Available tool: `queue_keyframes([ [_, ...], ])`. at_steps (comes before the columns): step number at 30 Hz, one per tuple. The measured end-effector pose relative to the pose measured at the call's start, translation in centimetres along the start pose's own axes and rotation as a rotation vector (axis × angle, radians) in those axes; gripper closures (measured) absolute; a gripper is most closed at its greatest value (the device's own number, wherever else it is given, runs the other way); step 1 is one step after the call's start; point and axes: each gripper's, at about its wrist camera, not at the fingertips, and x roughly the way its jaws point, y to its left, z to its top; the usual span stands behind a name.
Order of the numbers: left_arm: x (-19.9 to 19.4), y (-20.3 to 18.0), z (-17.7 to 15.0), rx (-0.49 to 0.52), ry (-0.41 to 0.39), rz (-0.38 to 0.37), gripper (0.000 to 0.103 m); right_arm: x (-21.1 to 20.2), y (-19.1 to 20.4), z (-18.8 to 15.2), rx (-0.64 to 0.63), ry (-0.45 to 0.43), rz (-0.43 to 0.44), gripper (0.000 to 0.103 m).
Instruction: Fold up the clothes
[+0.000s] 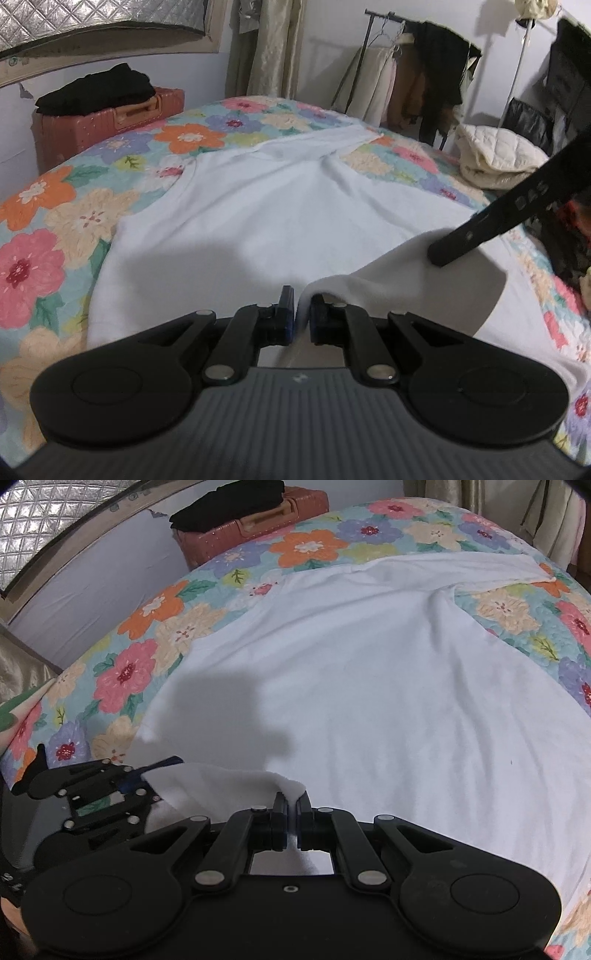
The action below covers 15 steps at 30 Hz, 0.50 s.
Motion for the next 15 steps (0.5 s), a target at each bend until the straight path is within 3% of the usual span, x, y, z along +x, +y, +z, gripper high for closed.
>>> queue_keyframes([
  [7,2.9,0.4,4.2,0.100,-0.040,0.055,0.097,0.2,-1.2,3.3,0.039,-0.074,0.032,0.097],
  [12,4.0,4.2,5.4,-0.077,-0.093,0.083,0.097,1.1,-1.3,7.2,0.000,-0.146,0.010,0.097],
  [15,5.0,6.0,4.0,-0.103,-0.044,0.072,0.093,2.8,-1.6,8.5,-0.060,-0.140,-0.048,0.097],
])
